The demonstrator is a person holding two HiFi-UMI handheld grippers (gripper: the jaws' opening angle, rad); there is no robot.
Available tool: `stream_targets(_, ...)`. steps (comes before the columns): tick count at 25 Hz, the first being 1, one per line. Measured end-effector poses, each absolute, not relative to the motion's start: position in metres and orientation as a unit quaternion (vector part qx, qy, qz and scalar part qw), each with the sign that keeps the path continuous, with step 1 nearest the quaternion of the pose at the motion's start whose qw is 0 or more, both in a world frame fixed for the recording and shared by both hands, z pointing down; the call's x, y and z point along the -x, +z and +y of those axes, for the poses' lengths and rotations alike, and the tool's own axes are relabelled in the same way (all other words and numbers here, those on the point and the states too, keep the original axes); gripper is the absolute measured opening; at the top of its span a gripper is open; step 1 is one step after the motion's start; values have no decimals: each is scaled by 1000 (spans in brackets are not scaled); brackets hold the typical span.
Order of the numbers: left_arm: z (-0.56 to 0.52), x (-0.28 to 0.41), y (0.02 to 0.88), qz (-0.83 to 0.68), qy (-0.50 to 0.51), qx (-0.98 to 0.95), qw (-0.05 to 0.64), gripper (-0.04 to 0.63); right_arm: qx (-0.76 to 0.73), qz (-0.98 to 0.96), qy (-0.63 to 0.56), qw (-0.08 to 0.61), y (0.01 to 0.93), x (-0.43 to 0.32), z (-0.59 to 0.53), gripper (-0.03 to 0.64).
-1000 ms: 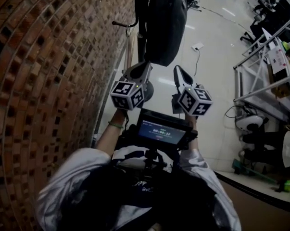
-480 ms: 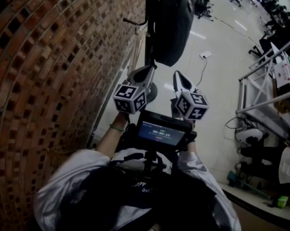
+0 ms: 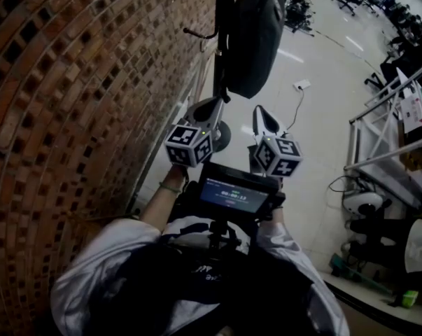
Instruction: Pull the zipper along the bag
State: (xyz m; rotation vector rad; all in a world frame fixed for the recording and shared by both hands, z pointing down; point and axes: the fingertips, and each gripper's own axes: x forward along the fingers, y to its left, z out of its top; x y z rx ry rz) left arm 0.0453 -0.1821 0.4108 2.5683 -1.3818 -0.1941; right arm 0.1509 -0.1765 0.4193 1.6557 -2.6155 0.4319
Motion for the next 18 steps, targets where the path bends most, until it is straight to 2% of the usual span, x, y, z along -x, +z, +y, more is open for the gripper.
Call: stream_targets(18,-186,-38,414,-484,-71,-865,113,8,-522,-841,141,7,417,-142,-178,-5)
